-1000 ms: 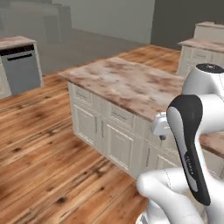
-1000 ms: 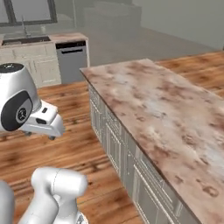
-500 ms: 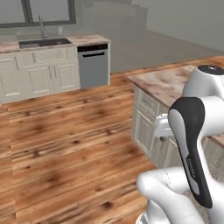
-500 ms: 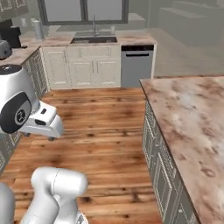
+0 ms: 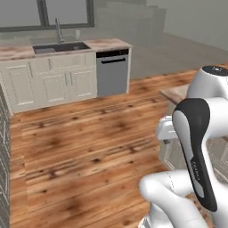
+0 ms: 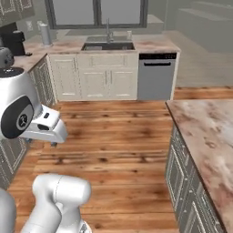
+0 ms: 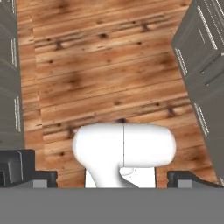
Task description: Place two dumplings into each of the tupperware containers and then place the containers in the fridge.
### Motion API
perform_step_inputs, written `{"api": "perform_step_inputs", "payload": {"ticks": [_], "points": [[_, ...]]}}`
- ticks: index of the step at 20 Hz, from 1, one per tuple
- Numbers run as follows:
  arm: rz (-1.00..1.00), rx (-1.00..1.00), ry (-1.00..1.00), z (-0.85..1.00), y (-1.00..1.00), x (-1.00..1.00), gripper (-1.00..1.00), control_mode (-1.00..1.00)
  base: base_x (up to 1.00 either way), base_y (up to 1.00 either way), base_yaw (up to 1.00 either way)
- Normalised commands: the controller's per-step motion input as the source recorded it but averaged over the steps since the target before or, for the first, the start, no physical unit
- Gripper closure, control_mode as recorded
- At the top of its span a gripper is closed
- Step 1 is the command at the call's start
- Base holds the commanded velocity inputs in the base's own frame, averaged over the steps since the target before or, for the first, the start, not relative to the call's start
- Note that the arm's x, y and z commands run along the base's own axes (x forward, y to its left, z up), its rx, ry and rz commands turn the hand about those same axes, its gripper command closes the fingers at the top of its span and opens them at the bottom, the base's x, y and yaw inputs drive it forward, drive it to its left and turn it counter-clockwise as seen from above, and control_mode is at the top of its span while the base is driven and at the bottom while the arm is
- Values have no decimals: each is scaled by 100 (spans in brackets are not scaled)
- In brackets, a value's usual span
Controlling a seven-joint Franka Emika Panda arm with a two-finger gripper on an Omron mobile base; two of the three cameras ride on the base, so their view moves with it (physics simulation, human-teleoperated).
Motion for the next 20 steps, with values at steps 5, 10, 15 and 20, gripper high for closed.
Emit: {"api": "perform_step_inputs", "payload": {"ticks": [5,10,15,20], "points": [[0,0,0,0,0,0,-100,100,100,50,-2],[0,0,0,0,0,0,-100,100,100,28,-14],[0,0,0,0,0,0,-100,100,100,51,-39],[0,0,0,0,0,0,-100,100,87,69,-57]]}}
